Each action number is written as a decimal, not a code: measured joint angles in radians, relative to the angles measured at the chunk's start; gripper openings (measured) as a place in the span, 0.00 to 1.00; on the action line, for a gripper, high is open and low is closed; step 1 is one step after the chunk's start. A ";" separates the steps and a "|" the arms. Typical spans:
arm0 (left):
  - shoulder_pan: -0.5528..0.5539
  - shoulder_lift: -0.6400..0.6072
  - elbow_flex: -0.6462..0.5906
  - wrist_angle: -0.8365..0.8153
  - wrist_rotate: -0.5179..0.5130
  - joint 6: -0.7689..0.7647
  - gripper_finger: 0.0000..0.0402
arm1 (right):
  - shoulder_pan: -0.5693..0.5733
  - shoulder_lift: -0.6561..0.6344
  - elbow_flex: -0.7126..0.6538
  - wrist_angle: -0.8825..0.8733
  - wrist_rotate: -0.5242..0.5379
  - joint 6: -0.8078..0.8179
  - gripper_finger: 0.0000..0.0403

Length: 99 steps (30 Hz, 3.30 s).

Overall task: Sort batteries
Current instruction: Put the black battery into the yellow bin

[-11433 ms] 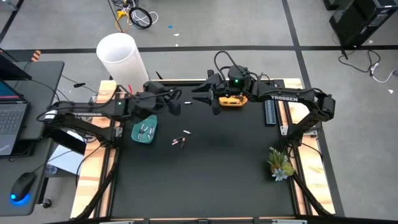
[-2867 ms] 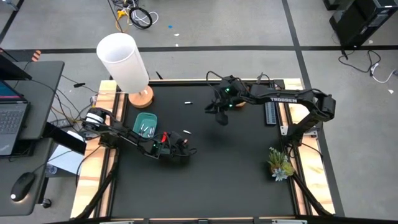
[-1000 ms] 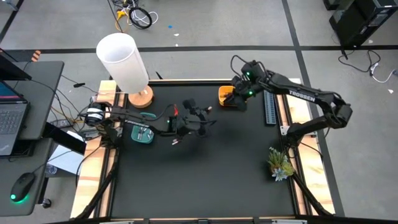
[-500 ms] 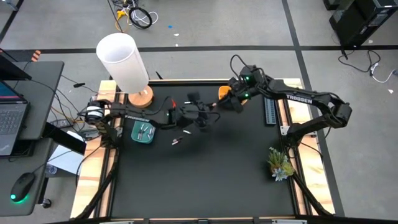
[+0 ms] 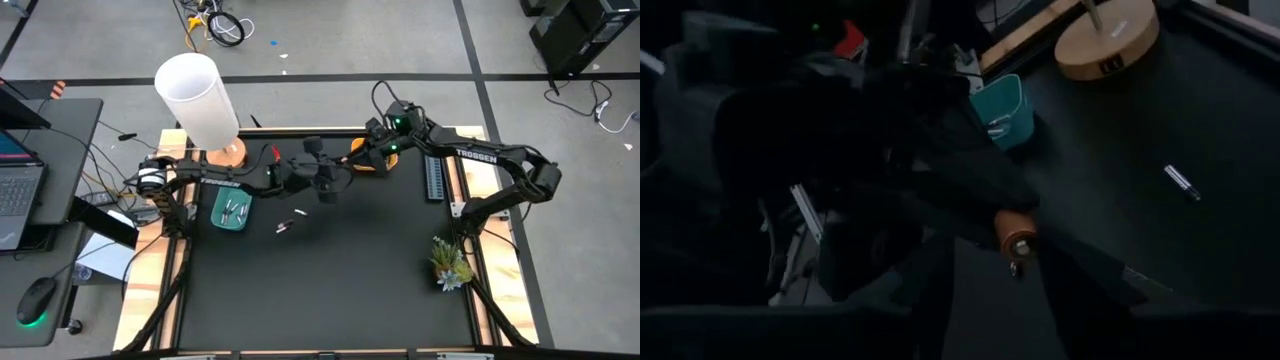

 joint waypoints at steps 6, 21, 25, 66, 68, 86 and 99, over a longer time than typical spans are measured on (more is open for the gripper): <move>0.015 0.001 0.037 -0.030 0.037 0.027 0.13 | 0.014 0.027 0.000 0.056 -0.006 0.043 0.39; 0.019 0.000 0.035 -0.003 0.033 0.024 0.13 | -0.037 0.025 0.006 0.060 -0.031 0.076 0.38; 0.020 0.000 0.035 0.013 0.056 0.020 0.13 | -0.024 0.025 0.006 0.069 -0.025 0.071 0.38; 0.026 -0.064 0.036 -0.382 0.034 -0.868 0.65 | -0.058 0.014 0.017 -0.234 0.193 -0.069 0.13; 0.039 -0.091 0.036 -0.458 0.079 -0.937 0.63 | -0.062 0.014 0.038 -0.341 0.286 -0.134 0.13; 0.177 -0.110 0.034 -0.715 0.453 -1.191 0.51 | -0.160 0.244 0.111 -0.524 0.519 -0.200 0.14; 0.170 -0.110 0.035 -0.730 0.567 -1.151 0.50 | -0.178 0.244 0.111 -0.559 0.499 -0.251 0.14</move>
